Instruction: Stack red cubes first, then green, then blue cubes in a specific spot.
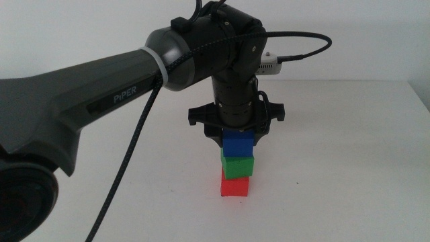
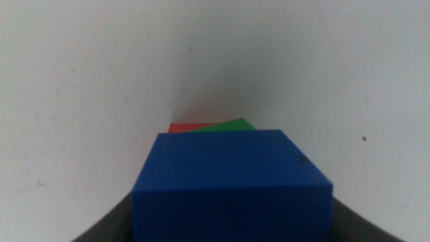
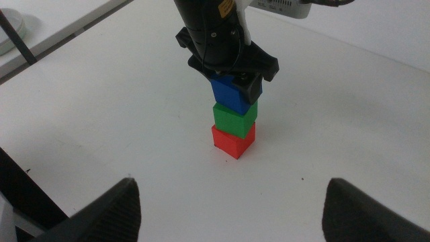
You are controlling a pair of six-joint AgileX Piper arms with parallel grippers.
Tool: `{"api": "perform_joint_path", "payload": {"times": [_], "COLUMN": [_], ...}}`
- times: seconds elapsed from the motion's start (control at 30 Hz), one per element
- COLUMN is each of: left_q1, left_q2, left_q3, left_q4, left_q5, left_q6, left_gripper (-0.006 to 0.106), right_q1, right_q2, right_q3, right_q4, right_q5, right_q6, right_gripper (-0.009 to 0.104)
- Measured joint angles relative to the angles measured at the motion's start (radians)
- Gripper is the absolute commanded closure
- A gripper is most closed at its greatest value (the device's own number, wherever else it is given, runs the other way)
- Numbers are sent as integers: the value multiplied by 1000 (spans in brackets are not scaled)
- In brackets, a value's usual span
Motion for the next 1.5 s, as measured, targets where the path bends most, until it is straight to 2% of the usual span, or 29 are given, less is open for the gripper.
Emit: {"api": "perform_joint_path", "payload": {"times": [0.17, 0.37, 0.4, 0.43, 0.73, 1.07, 1.5], "left_q1": [0, 0, 0, 0, 0, 0, 0], "left_q2": [2, 2, 2, 2, 12, 7, -123], "left_q3": [0, -2, -2, -2, -2, -2, 33], "left_q4": [-12, -31, -33, -33, -33, -18, 1], "left_q5": [2, 2, 2, 2, 0, 0, -2], "left_q6": [4, 4, 6, 8, 31, 33, 34], "left_gripper": [99, 78, 73, 57, 7, 7, 7], "right_q1": [0, 0, 0, 0, 0, 0, 0], "right_q2": [0, 0, 0, 0, 0, 0, 0], "right_q3": [0, 0, 0, 0, 0, 0, 0], "right_q4": [0, 0, 0, 0, 0, 0, 0], "right_q5": [0, 0, 0, 0, 0, 0, 0], "right_q6": [0, 0, 0, 0, 0, 0, 0], "right_gripper": [16, 16, 16, 16, 16, 16, 16]}}
